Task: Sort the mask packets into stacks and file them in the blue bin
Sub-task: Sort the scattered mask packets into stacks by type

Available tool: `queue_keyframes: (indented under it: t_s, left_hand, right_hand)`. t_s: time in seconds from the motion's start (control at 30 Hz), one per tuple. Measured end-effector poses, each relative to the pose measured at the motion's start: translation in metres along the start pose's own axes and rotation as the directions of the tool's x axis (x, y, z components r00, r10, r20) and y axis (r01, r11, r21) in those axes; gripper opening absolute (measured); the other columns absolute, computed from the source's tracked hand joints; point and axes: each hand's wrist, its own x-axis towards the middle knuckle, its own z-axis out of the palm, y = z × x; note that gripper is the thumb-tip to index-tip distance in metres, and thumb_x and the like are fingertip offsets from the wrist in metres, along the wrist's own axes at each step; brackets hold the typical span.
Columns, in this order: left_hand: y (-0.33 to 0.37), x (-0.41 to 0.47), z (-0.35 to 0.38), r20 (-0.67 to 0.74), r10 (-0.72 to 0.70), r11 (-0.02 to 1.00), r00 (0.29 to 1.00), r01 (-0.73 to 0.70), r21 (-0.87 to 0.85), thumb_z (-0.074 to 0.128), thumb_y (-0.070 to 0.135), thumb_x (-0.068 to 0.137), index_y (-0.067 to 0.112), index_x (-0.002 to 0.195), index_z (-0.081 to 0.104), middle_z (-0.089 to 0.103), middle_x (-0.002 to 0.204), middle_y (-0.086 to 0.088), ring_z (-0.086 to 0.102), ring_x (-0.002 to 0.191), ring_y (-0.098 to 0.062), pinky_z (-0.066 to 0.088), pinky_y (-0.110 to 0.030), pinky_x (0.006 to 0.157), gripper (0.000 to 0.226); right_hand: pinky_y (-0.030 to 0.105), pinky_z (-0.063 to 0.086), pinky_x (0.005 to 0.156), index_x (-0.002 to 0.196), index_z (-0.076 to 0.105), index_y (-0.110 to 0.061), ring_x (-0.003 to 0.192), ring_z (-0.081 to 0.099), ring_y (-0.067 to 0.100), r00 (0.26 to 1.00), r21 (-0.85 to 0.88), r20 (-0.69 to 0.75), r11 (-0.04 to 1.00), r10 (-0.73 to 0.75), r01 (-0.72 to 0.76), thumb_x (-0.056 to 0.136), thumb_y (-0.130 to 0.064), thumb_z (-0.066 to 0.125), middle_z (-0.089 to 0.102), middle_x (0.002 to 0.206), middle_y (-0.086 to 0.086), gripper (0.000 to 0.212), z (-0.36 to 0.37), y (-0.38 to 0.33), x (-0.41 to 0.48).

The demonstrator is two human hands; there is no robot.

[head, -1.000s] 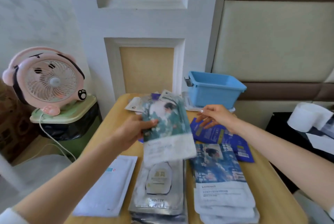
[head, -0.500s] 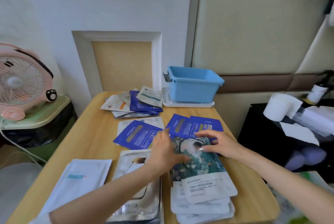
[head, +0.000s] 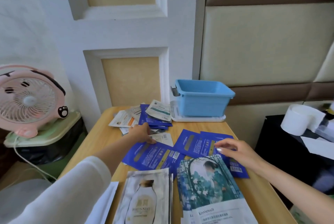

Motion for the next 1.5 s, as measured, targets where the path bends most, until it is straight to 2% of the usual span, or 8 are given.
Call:
queue_keyframes:
  t_s: [0.5,0.6,0.73,0.83,0.93,1.1,1.33,1.5]
  left_hand:
    - [0.025,0.003,0.001,0.018,0.129,0.975,0.991,-0.13,0.181,0.068,0.046,0.079,0.021,0.126,0.049,0.055,0.125,-0.003,0.047,0.118,-0.024,0.035,-0.038,0.099,0.057]
    - [0.034,0.0,-0.014,-0.207,0.197,0.964,0.958,-0.151,0.22,0.063,0.032,0.086,0.015,0.107,0.063,0.061,0.109,-0.004,0.056,0.104,-0.025,0.043,-0.033,0.084,0.027]
    - [0.051,-0.035,-0.051,-0.787,0.339,0.9,0.516,-0.421,0.113,0.063,0.017,0.083,0.009,0.072,0.063,0.062,0.079,0.002,0.059,0.058,-0.018,0.044,-0.028,0.047,0.013]
    - [0.063,-0.075,-0.06,-0.847,0.466,0.64,0.256,-0.758,0.123,0.057,0.009,0.078,0.008,0.077,0.065,0.072,0.087,0.005,0.066,0.071,-0.008,0.053,-0.021,0.059,0.008]
    - [0.063,-0.107,-0.049,-0.783,0.546,0.467,0.299,-0.884,-0.012,0.07,-0.012,0.064,0.012,0.084,0.061,0.07,0.102,0.003,0.064,0.094,-0.002,0.051,-0.013,0.079,0.032]
    - [0.047,-0.133,-0.028,-0.749,0.595,0.423,0.289,-0.906,-0.013,0.07,-0.009,0.072,0.017,0.091,0.061,0.066,0.109,-0.003,0.061,0.104,-0.003,0.049,-0.014,0.086,0.033]
    - [0.034,-0.148,-0.018,-0.675,0.664,0.471,0.321,-0.881,0.044,0.058,0.015,0.084,0.006,0.091,0.067,0.064,0.111,-0.001,0.059,0.104,-0.003,0.049,-0.013,0.086,0.015]
    - [0.01,-0.11,-0.024,-0.629,0.309,0.765,0.713,-0.579,-0.281,0.06,0.003,0.088,0.022,0.092,0.061,0.064,0.089,0.01,0.059,0.081,0.002,0.05,-0.018,0.074,0.019]
  right_hand:
    - [0.012,0.042,0.071,0.088,0.068,-0.03,0.082,0.06,-0.002,0.993,-0.136,0.052,0.986,0.102,-0.094,0.087,-0.017,0.066,0.068,0.091,-0.015,0.013,0.009,-0.004,0.028]
    - [0.013,0.045,0.074,0.085,0.067,-0.031,0.084,0.062,0.003,0.993,-0.124,0.062,0.988,0.105,-0.097,0.087,-0.016,0.065,0.068,0.09,-0.013,0.015,0.009,-0.005,0.03]
    - [0.026,0.056,0.08,0.105,0.068,-0.012,0.092,0.067,0.017,0.99,0.214,0.007,0.967,0.139,-0.137,0.095,-0.036,0.05,0.073,0.095,0.002,0.032,0.009,-0.035,0.033]
    - [0.045,0.053,0.089,0.117,0.063,-0.006,0.103,0.065,0.031,0.952,0.681,0.28,0.672,0.126,-0.289,0.091,-0.063,0.03,0.068,0.114,0.019,0.071,0.008,-0.07,0.035]
    - [0.045,0.056,0.085,0.117,0.065,-0.011,0.103,0.066,0.03,0.945,0.854,0.326,0.423,0.017,-0.302,0.086,-0.06,0.044,0.066,0.119,0.016,0.061,0.009,-0.104,0.026]
    - [0.034,0.058,0.078,0.095,0.068,-0.01,0.083,0.071,0.021,0.999,0.765,0.009,0.644,0.032,-0.027,0.08,0.0,0.065,0.074,0.092,0.006,0.018,0.018,-0.109,0.014]
    - [0.043,0.049,0.097,0.119,0.061,-0.003,0.106,0.065,0.027,0.998,0.69,0.002,0.723,0.059,-0.044,0.072,-0.009,0.073,0.069,0.113,0.011,0.049,0.02,-0.103,-0.002]
    - [0.034,0.055,0.075,0.116,0.062,0.001,0.082,0.068,0.022,0.983,0.64,0.066,0.748,0.172,-0.174,0.087,-0.005,0.06,0.071,0.099,0.011,0.03,0.006,-0.094,-0.009]
